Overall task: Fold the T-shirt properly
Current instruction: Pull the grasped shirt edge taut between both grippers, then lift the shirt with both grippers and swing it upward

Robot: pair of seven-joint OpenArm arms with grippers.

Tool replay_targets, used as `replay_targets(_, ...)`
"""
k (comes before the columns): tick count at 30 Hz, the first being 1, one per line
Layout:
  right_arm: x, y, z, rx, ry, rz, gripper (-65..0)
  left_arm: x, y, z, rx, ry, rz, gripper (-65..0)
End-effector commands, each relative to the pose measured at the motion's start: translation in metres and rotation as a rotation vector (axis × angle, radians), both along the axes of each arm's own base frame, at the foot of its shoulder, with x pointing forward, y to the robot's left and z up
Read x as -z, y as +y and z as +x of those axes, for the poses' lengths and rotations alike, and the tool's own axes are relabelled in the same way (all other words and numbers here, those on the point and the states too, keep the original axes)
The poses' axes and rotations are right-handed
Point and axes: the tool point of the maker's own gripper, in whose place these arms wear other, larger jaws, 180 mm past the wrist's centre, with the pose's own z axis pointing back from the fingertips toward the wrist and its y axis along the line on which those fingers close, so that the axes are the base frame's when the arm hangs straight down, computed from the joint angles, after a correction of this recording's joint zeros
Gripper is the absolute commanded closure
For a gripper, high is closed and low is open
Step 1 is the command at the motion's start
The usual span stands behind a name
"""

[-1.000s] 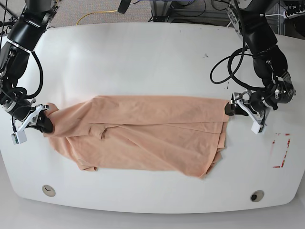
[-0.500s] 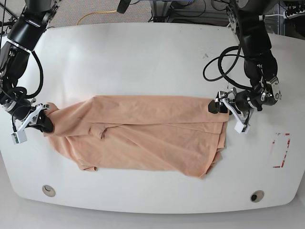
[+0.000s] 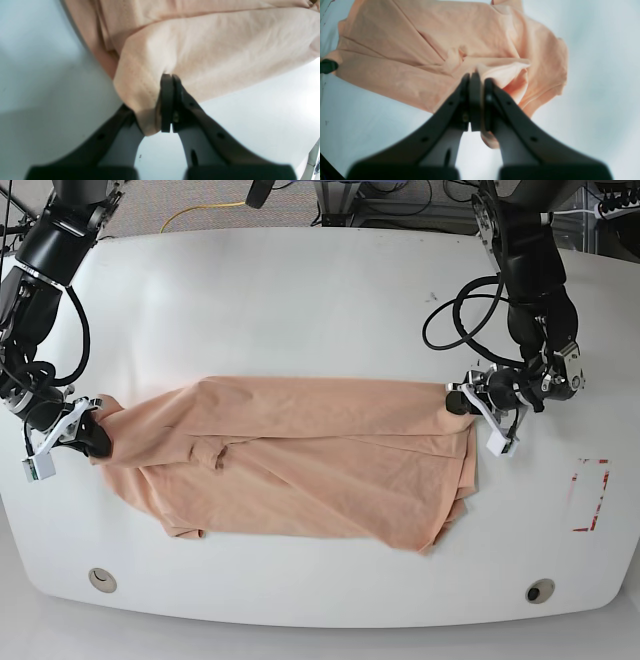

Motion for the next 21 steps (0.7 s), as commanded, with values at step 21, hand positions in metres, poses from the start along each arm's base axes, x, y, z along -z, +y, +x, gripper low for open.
replay_targets(21, -0.062, -0.022, 0.054, 0.048, -0.163, 0.075, 0.0, -0.211, 0.045, 0.069, -0.015, -0.521, 0.130, 0.0)
